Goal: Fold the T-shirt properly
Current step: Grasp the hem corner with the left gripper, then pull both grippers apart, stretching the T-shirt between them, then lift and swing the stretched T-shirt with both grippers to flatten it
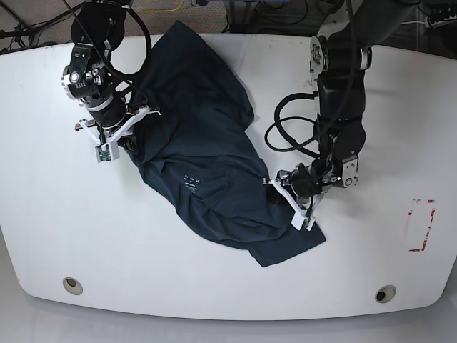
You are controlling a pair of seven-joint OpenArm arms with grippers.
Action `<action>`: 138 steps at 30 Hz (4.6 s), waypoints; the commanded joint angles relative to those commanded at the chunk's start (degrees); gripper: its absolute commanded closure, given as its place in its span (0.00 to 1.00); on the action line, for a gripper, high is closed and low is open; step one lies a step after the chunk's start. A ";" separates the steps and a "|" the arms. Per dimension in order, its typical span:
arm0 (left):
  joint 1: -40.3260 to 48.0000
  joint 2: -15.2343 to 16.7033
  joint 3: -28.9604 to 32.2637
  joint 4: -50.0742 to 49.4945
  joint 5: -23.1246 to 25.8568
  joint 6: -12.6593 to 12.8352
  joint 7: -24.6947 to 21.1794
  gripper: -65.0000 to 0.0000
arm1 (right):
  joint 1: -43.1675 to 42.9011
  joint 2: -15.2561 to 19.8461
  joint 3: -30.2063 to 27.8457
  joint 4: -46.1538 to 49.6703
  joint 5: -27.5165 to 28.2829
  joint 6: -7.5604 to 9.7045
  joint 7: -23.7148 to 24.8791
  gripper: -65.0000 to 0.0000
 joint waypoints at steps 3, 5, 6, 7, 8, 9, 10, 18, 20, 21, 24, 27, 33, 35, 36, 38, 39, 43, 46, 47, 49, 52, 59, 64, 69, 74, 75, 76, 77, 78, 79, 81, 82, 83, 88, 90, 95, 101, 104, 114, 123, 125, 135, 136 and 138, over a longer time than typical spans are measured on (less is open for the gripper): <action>0.00 0.00 0.00 2.55 0.00 0.00 0.53 1.00 | 0.09 -0.88 -0.09 0.09 0.09 0.00 0.00 0.98; 0.26 0.00 0.00 5.01 0.00 0.00 0.70 1.00 | 0.09 -1.49 -0.09 0.35 0.09 0.09 0.09 0.98; 0.53 0.00 0.00 5.63 0.00 0.00 0.88 1.00 | 0.09 -1.58 -0.09 0.44 0.09 0.09 0.09 0.98; 1.41 -0.18 0.00 7.65 0.00 0.00 1.49 1.00 | 0.09 -1.76 -0.09 0.62 0.09 0.09 0.09 0.98; 1.85 -0.18 0.00 8.79 0.00 0.00 2.02 1.00 | 0.09 -1.76 -0.09 1.05 0.09 0.09 0.09 0.98; 2.29 -0.26 0.00 10.29 0.00 0.00 2.64 1.00 | 0.09 -1.85 -0.09 1.58 0.09 0.09 0.09 0.98; 2.55 -0.26 0.00 11.52 0.00 0.00 3.16 1.00 | 0.09 -1.93 -0.09 1.93 0.09 0.09 0.09 0.98; 3.96 -0.44 0.00 21.98 0.26 0.00 7.30 1.00 | 0.62 -2.02 -0.09 2.90 0.09 0.09 2.02 0.98; 4.31 -0.53 0.00 24.70 0.18 0.00 8.70 1.00 | 0.97 -2.02 -0.09 2.90 0.09 0.09 2.37 0.98; 4.57 -1.32 0.00 26.99 0.09 0.00 9.85 1.00 | 1.23 -1.93 -0.09 2.81 0.09 0.09 2.37 0.98; 4.66 -2.46 0.00 31.74 0.09 0.00 12.04 1.00 | 2.46 -1.58 -0.09 2.64 -0.18 0.09 2.46 0.98; 4.57 -2.64 0.00 34.81 0.09 0.00 13.36 1.00 | 4.22 -1.49 0.18 1.67 -0.26 0.09 2.55 0.98; 4.31 -2.90 0.00 42.99 0.00 0.00 16.26 1.00 | 6.24 -0.97 0.35 -0.88 -0.35 0.09 5.01 0.98; 3.87 -3.43 0.09 45.54 0.00 0.00 17.76 1.00 | 6.68 -0.62 0.26 -1.05 -0.35 0.09 6.33 0.98; 3.69 -3.69 0.09 46.07 0.00 0.00 18.02 1.00 | 6.95 -0.62 0.26 -1.05 -0.35 0.09 6.42 0.98; 2.55 -4.31 0.09 48.35 0.00 0.00 19.25 1.00 | 8.35 -0.62 0.26 -1.05 -0.35 0.09 6.59 0.98; 2.29 -4.48 0.09 48.97 0.00 0.00 19.60 1.00 | 8.79 -0.53 0.26 -1.05 -0.35 0.09 6.59 0.98; 0.70 -5.10 0.00 51.69 0.00 0.00 20.13 1.00 | 11.60 0.70 0.18 -1.32 -0.35 0.09 6.59 0.98; -0.35 -6.24 0.00 53.36 0.00 0.00 20.13 1.00 | 13.80 1.76 0.09 -2.73 -0.26 0.09 6.59 0.98; -0.88 -6.51 0.00 53.71 0.00 0.09 20.13 1.00 | 14.86 2.29 0.09 -3.25 -0.26 0.09 6.59 0.98; -2.20 -6.59 -0.09 53.71 0.18 0.09 20.13 1.00 | 17.14 3.25 0.09 -4.31 -0.26 0.09 6.59 0.98; -4.31 -7.03 -0.26 53.80 0.35 0.09 20.13 1.00 | 20.66 4.75 -0.09 -6.07 -0.18 0.09 6.59 0.98; -8.35 -9.23 -0.26 54.24 0.09 0.09 20.04 1.00 | 27.87 7.82 -0.44 -8.35 -0.18 0.09 6.42 0.98; -8.44 -9.23 -0.35 54.77 0.18 0.09 20.04 1.00 | 34.20 11.52 -2.46 -11.34 -0.18 0.09 4.66 0.98; -8.79 -10.37 -4.22 56.35 0.00 0.09 20.13 1.00 | 39.21 12.22 -2.90 -13.01 -0.18 0.09 4.04 0.98; -10.55 -11.52 -6.86 57.93 0.09 0.09 20.31 1.00 | 42.73 15.03 -4.22 -13.45 0.00 0.09 2.64 0.98; -10.90 -12.22 -6.95 58.02 0.09 0.09 20.66 1.00 | 43.08 15.12 -4.48 -13.36 0.00 0.09 2.46 0.98; -11.25 -13.10 -7.03 58.02 0.00 0.09 21.10 1.00 | 43.25 15.21 -4.66 -13.19 0.00 0.09 2.46 0.98; -11.69 -13.89 -7.03 58.02 0.00 0.09 21.63 1.00 | 43.25 15.30 -4.66 -13.10 0.00 0.09 2.37 0.98; -12.04 -14.86 -7.21 57.76 0.00 0.09 22.07 1.00 | 43.43 15.47 -4.57 -13.10 0.00 0.09 2.20 0.98; -12.31 -15.56 -7.47 57.58 0.00 0.09 22.15 1.00 | 43.52 15.47 -4.57 -13.27 0.00 0.09 2.20 0.98; -12.75 -16.35 -8.44 56.97 0.00 0.09 21.54 1.00 | 43.60 15.56 -4.57 -13.45 -0.18 0.09 2.20 0.98; -12.75 -16.44 -8.62 56.79 0.00 0.09 21.45 1.00 | 43.60 15.56 -4.57 -13.45 -0.18 0.09 2.20 0.98; -12.48 -16.53 -8.97 56.26 0.00 0.09 21.27 1.00 | 43.34 15.47 -4.57 -13.27 -0.18 0.09 2.20 0.98; -10.02 -16.62 -9.49 56.00 0.00 0.00 21.36 1.00 | 40.44 15.12 -4.40 -13.01 -0.18 0.09 2.20 0.98; -8.18 -16.62 -10.55 56.00 0.00 0.00 21.36 1.00 | 38.68 14.95 -3.69 -12.92 0.00 0.09 2.20 0.98; -4.13 -16.70 -13.36 55.91 0.00 0.00 21.27 1.00 | 34.11 12.48 -1.67 -11.34 -0.26 0.09 2.20 0.98; 2.73 -16.70 -14.42 57.85 0.00 -2.73 21.27 1.00 | 27.16 11.43 -1.23 -8.09 0.00 0.09 2.20 0.98; 6.24 -16.70 -15.03 58.73 0.26 -4.48 21.27 1.00 | 23.74 10.02 -1.23 -6.59 -0.26 0.09 2.20 0.98; 16.53 -17.85 -19.16 59.16 0.00 -5.71 21.10 1.00 | 14.51 6.15 1.85 -3.43 -0.26 0.09 2.20 0.98; 24.79 -18.11 -22.68 59.16 0.26 -11.52 21.10 1.00 | 7.30 5.27 2.02 -1.93 0.00 0.09 2.29 0.98; 26.20 -18.11 -23.38 59.16 0.26 -11.82 21.01 1.00 | 6.15 4.57 2.02 -1.93 -0.26 0.09 2.46 0.98; 27.96 -18.11 -24.00 59.87 0.00 -11.82 21.01 1.00 | 3.96 4.04 1.76 -1.67 -0.18 0.09 2.46 0.98; 27.60 -18.11 -23.91 60.40 0.00 -11.82 20.92 1.00 | 4.57 4.04 1.67 -1.67 -0.26 0.09 2.46 0.98; 26.20 -17.93 -23.38 60.92 -0.09 -11.82 20.92 1.00 | 5.80 4.13 1.67 -1.76 -0.26 0.09 2.46 0.98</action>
